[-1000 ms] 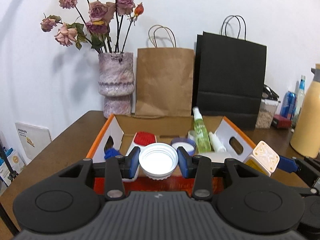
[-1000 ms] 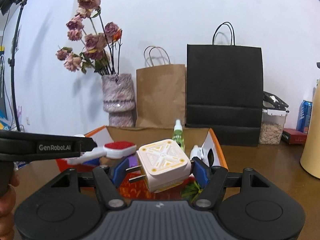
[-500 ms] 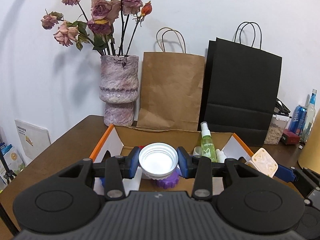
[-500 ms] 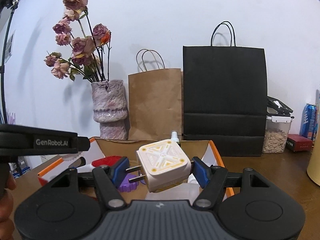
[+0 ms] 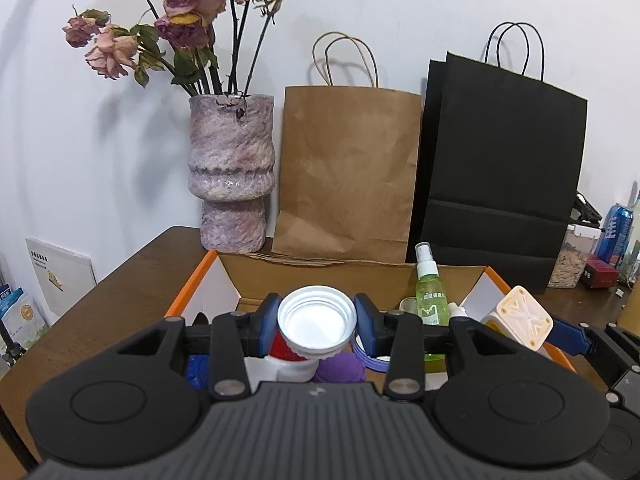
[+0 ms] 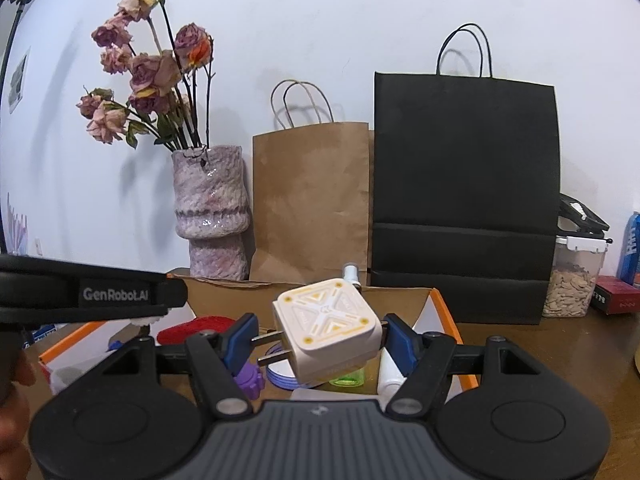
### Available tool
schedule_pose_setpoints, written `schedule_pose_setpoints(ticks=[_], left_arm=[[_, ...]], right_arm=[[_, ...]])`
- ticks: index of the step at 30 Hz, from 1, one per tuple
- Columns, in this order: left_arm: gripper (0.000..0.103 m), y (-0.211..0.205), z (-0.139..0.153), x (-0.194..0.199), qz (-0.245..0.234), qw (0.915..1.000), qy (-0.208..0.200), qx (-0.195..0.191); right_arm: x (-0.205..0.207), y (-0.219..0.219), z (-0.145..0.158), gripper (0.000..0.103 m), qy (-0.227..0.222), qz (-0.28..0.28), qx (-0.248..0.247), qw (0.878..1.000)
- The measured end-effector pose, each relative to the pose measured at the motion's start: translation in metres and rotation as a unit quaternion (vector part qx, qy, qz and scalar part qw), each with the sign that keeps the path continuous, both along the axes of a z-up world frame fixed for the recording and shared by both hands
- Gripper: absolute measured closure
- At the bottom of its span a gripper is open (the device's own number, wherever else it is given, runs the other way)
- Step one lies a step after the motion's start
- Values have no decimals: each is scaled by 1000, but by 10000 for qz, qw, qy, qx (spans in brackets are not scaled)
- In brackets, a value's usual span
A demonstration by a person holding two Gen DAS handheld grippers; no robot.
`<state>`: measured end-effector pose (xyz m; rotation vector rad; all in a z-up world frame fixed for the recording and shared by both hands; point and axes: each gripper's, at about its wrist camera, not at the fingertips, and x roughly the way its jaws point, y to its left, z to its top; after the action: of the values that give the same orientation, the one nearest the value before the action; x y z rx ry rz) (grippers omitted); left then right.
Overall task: Organize rigid objects
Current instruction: 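Carry the plug adapter and white cap over the cardboard box with both tools, then open the right gripper to drop the adapter while the left gripper drops the cap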
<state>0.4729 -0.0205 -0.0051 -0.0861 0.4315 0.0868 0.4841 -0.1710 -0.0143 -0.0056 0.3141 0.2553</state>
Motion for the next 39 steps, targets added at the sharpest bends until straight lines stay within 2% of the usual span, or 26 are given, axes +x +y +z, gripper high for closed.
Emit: schedule_pose_setpoints(ticks=[16,27,29,31,32,33,34,39], left_arm=[[62,1,-13,37,-44,9996,226,158],[61,3,-17,40,57,9993,268,274],[51,4,-17,39,81,9992,281,284],[29,5,-17,38,117,9992,266,291],[22,5,-16,37,139,9991,251,303],[10,6,-16,36,182,9990,218,338],[0,6,-15,35,229,9988,177,385],[0,10,-12,32,219,9992,128,302]], right_arm=[[41,-2,-11,35,289,62,-141,9995],[45,0,-16,35,474,105,-249,9985],[45,-1,-17,35,535,97,-244,9982],[45,-2,-17,34,597,55,-230,9979],[44,-3,-18,25,584,19,-238,9980],[43,-3,-17,12,567,-17,-243,9981],[42,-4,-17,7,525,-50,-233,9983],[40,-4,-17,0,468,-135,-251,9985]])
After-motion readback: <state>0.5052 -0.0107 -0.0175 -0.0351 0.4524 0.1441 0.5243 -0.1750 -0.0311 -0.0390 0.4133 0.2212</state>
